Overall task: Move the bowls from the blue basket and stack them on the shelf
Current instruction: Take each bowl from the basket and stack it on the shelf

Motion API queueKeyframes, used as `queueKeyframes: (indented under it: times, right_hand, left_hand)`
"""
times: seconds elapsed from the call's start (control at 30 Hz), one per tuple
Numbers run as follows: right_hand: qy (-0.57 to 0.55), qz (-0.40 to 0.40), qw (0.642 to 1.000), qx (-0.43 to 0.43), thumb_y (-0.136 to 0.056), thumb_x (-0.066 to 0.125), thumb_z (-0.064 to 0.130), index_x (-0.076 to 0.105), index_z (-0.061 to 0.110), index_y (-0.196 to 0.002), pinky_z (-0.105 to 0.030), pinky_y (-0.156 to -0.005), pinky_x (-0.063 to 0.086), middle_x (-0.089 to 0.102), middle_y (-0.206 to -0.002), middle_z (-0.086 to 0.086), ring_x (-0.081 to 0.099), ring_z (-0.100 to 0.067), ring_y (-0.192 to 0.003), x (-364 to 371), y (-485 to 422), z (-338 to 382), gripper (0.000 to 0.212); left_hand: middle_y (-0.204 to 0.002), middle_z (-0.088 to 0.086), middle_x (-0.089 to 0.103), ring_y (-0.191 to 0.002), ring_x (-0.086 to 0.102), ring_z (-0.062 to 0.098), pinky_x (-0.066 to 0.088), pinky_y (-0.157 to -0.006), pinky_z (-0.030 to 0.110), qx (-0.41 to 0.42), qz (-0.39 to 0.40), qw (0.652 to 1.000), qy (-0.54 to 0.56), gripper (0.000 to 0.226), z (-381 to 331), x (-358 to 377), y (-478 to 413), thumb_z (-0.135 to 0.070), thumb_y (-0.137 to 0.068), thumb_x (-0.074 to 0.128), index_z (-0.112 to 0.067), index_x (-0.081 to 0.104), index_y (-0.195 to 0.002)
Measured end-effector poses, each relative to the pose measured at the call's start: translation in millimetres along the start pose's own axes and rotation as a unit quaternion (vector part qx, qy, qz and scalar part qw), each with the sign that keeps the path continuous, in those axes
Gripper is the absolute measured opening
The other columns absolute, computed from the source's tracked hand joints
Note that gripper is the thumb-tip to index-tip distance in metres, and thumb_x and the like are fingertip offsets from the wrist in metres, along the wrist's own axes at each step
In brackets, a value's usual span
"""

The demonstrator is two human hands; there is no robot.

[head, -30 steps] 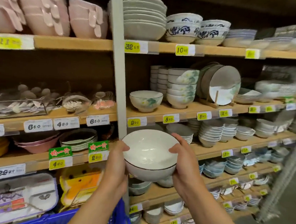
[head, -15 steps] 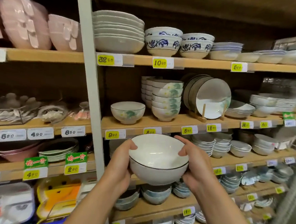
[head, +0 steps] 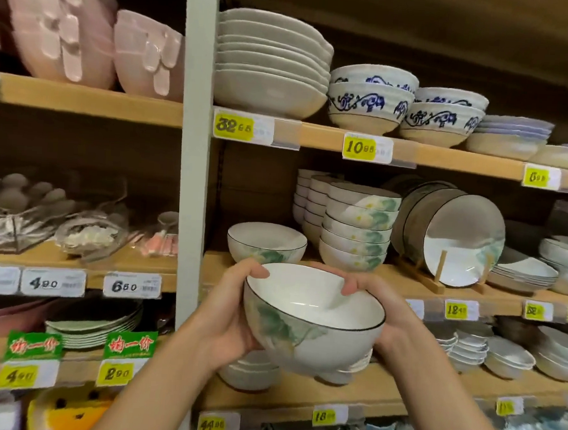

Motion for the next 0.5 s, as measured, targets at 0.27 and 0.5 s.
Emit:
queueKeyframes:
  times: [0.27,0.5]
  right_hand:
    - [-0.024,-0.061,0.993,-0.097,-0.074,0.058,0.020,0.072,0.008,-0.107,-0.032,-0.066,0.055,0.075,-0.098,-0.008,0.071,-0.023,-0.079,-1,-26,7,0.037]
    - [0.039,-0.084,0.966,-0.240,-0.048,0.077,0.042,0.056,0.041,-0.125,-0.035,-0.093,0.046,0.066,-0.120,0.019,0.062,-0.004,-0.112,13,-6,-11,0.079]
  left_hand:
    - [-0.096,0.011,0.076,-0.100,0.066,0.034,0.057,-0.077,0.043,0.102,-0.091,0.991,0.010,0.040,-17,-18,-14,-0.038,-0.080,0.052,-0.020,0.068,-0.112]
    - [-0.119,-0.001,0.068,-0.108,0.065,0.022,0.056,-0.087,0.047,0.211,-0.167,0.963,0.006,0.048,-25,-17,-6,-0.056,-0.075,0.053,-0.037,0.060,-0.118]
Point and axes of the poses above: each hand's wrist, its own y-axis away from the middle knuckle, its own x-axis out of the palm, z = x × y, the point moved 7 cm from there along -y, towards the middle knuckle
